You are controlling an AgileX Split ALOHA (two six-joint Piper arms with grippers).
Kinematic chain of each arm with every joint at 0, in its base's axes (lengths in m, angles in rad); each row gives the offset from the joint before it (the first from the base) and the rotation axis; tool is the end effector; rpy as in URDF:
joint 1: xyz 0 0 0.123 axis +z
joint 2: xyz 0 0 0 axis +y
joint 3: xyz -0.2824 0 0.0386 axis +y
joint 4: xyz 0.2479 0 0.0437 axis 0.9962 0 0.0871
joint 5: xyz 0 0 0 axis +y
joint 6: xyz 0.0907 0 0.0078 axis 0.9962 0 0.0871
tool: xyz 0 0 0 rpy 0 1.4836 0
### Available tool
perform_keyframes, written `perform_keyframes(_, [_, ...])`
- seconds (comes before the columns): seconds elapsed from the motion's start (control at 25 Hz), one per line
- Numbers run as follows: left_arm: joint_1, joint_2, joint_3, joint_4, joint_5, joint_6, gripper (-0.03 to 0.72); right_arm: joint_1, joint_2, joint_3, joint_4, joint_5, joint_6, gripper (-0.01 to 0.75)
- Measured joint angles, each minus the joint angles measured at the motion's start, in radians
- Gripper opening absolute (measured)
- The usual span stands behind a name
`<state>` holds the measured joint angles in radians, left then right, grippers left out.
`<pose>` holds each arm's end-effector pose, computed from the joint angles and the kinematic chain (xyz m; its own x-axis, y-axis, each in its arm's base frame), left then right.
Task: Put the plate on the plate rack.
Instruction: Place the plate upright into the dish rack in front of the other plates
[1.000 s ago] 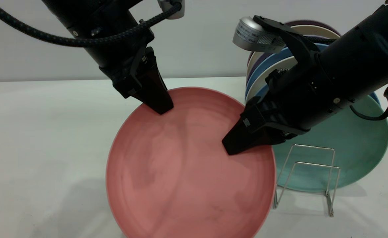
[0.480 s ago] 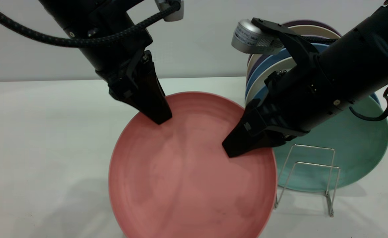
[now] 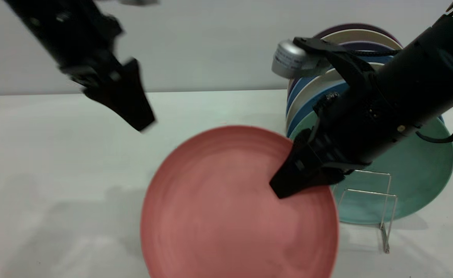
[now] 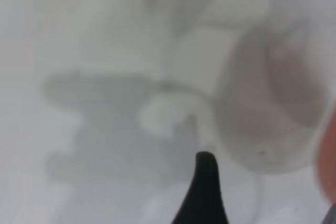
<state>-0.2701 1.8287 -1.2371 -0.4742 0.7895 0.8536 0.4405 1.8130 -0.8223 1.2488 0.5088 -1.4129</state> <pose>0.3465 -0.1266 0.2029 -0.6233 0.6490 -0.4362 0.7523 0.6499 -0.1080 0.2676 0.1728 0.1334 -0.6617 -0.5134 -0.5465 -0.7273 0.6166 0.3013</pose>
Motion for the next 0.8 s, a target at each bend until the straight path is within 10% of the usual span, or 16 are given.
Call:
perform_keyframes(0.36, [0.128,-0.002,0.0,0.007,-0.032,-0.115,0.539,0.003,-0.025,0.0,-0.222,0.008,0.148,0.087])
perform_keyframes(0.8, [0.17,-0.002,0.0,0.008,-0.123,-0.266,0.531,0.008,-0.244,0.0,-0.705,0.048,0.536,0.087])
